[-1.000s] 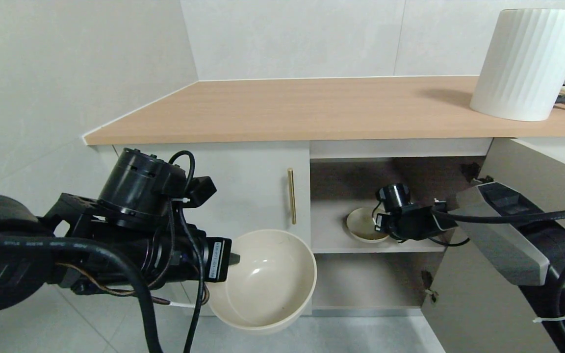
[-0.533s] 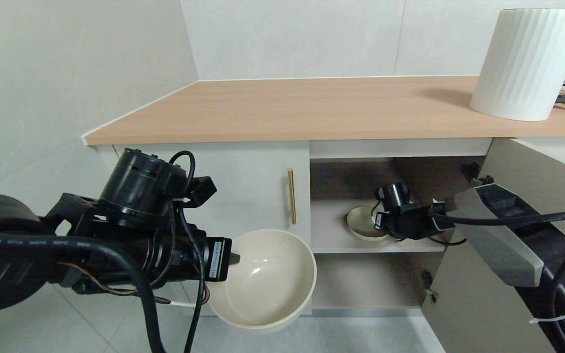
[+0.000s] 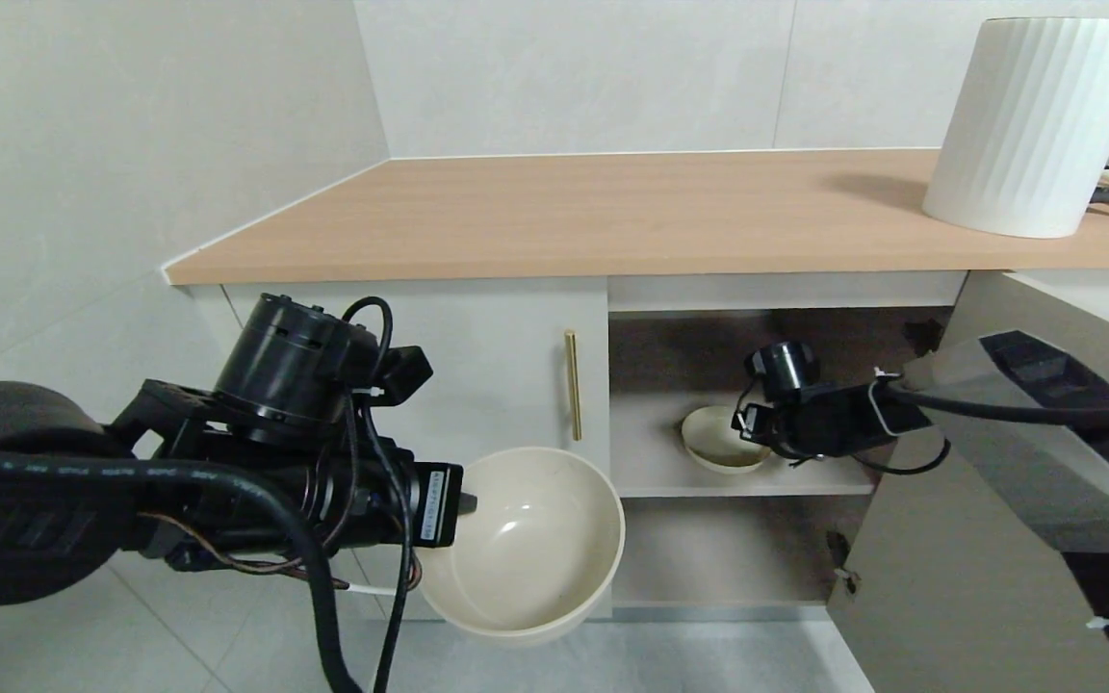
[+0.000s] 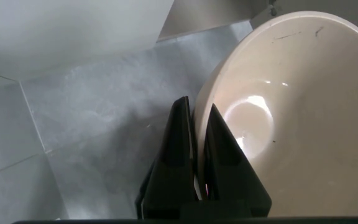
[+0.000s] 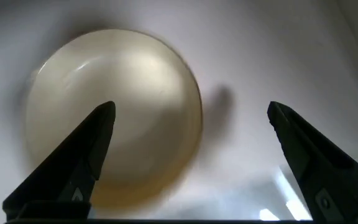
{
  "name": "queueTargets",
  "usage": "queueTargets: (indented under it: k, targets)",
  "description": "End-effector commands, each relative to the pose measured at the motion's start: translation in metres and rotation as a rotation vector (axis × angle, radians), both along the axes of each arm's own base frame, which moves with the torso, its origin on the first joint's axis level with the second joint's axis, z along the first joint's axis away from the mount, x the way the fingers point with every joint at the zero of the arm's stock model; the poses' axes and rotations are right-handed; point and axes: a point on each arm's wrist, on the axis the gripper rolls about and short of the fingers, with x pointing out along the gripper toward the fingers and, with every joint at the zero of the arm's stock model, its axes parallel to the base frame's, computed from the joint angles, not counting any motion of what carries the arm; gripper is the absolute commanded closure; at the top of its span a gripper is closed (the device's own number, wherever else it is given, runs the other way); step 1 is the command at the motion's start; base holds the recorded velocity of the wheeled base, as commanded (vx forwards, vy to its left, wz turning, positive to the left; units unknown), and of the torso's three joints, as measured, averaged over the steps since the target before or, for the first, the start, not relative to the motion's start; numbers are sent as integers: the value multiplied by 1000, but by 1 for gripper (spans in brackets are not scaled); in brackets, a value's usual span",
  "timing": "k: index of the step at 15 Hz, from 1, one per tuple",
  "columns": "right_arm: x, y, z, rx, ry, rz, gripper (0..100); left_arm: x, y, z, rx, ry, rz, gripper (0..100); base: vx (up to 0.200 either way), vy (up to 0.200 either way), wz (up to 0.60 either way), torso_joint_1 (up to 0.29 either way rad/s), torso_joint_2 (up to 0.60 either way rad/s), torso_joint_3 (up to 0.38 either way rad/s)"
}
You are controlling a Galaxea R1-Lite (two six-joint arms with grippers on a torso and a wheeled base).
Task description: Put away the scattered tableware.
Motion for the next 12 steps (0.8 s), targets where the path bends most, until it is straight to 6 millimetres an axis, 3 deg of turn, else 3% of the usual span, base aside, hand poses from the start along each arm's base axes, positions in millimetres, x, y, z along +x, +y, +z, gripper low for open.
queueTargets:
  k: [1, 2, 3, 4, 6, 9, 12]
  targets:
    - [-68, 7, 75, 111, 4, 180, 0, 9, -6, -12, 19, 27, -1, 100, 0, 0, 0, 0, 0, 0]
    - [-94, 10, 98, 138, 1, 279, 0, 13, -9, -19, 33, 46, -5, 100, 0, 0, 0, 0, 0, 0]
    - [-104, 11, 104, 133, 6, 309, 0, 15, -10, -21, 41, 49, -8, 100, 0, 0, 0, 0, 0, 0]
    - [-142, 18, 129, 115, 5, 428, 0, 23, -14, -30, 73, 62, -8, 100, 0, 0, 0, 0, 0, 0]
    - [-174, 29, 150, 135, -24, 521, 0, 29, -25, -41, 99, 82, -19, 100, 0, 0, 0, 0, 0, 0]
    - [-210, 50, 158, 118, 48, 637, 0, 31, -52, -67, 180, 107, -41, 100, 0, 0, 0, 0, 0, 0]
    - [-226, 64, 152, 107, 118, 712, 0, 31, -63, -74, 184, 83, -39, 100, 0, 0, 0, 0, 0, 0]
